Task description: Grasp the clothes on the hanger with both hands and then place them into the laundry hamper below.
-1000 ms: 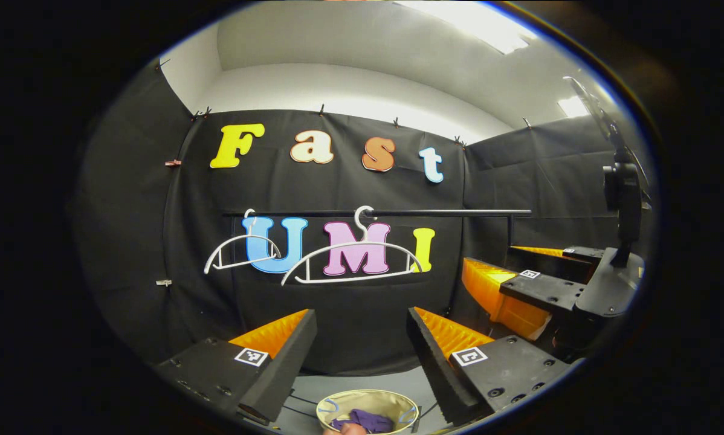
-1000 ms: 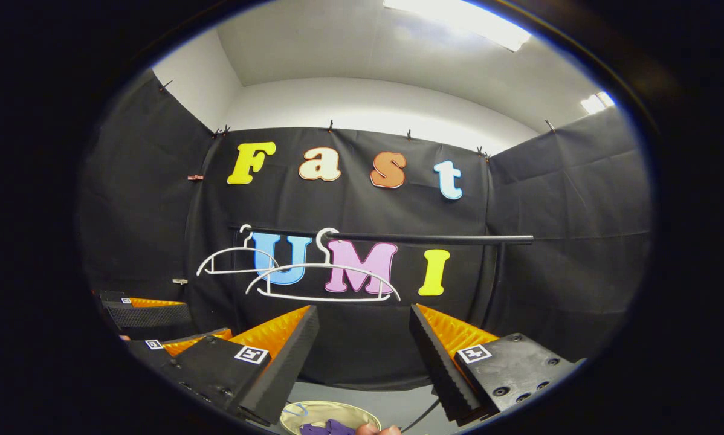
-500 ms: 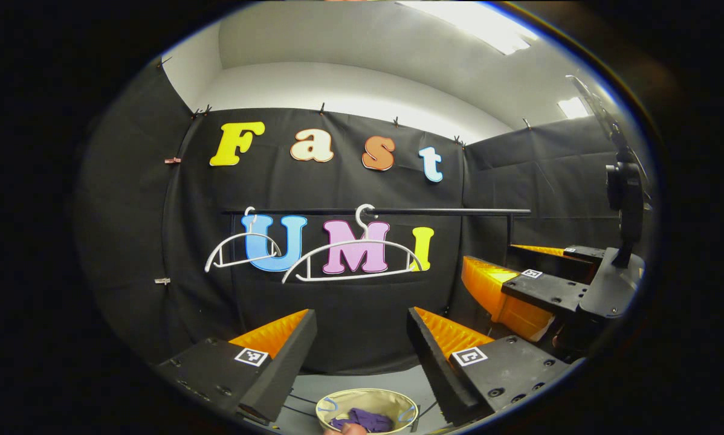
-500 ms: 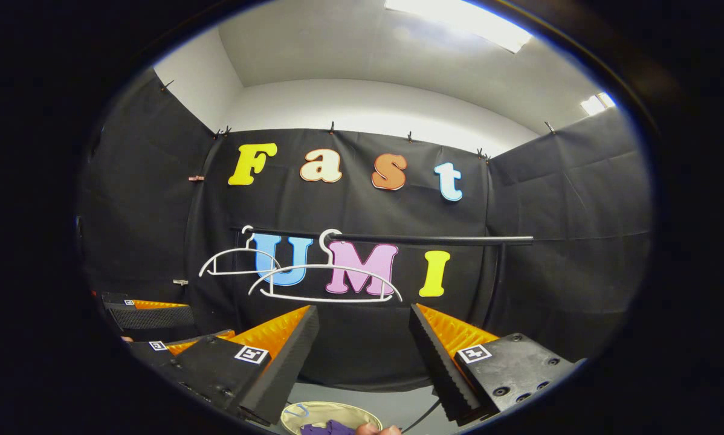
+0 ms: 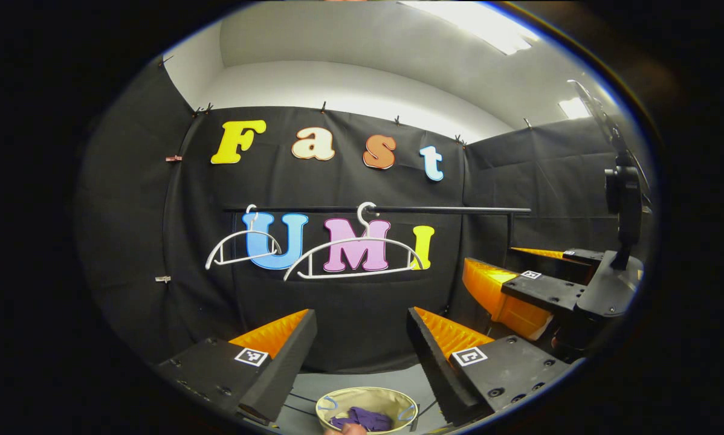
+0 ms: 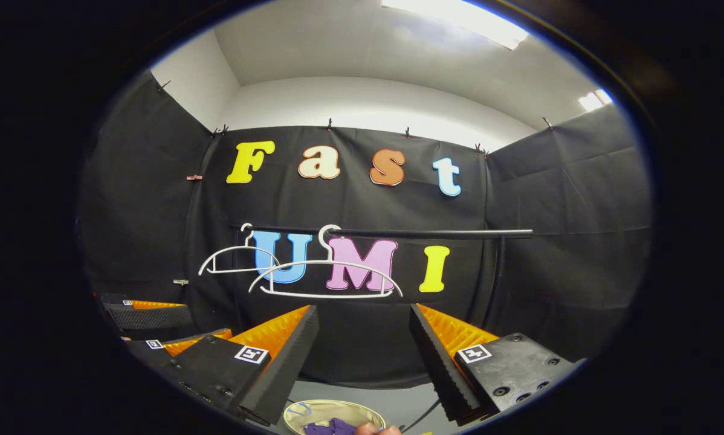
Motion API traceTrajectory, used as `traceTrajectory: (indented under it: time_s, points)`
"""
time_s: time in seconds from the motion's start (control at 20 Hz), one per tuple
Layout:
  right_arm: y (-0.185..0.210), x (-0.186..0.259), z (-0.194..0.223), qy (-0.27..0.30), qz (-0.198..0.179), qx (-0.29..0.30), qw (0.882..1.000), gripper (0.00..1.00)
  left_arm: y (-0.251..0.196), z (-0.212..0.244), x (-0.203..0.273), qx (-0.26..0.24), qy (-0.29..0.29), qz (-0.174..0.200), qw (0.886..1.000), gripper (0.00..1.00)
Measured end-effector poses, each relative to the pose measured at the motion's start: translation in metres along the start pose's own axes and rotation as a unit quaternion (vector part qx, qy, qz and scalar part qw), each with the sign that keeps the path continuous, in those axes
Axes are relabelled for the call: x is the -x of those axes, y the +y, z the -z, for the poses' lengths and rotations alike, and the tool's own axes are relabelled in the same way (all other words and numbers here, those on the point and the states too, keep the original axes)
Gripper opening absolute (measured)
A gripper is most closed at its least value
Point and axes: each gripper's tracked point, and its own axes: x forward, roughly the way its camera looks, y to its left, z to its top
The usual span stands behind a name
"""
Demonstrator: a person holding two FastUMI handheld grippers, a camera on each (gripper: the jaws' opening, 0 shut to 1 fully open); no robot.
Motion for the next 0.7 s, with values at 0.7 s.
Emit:
traceTrajectory:
  time_s: [0.7]
  points:
    - [-0.0028,0.0061,0.0042,0.005,0.002,0.001,1.0,0.97,-0.006,-0.0008,0.0052,-0.001,0.0,0.004,1.0,0.95]
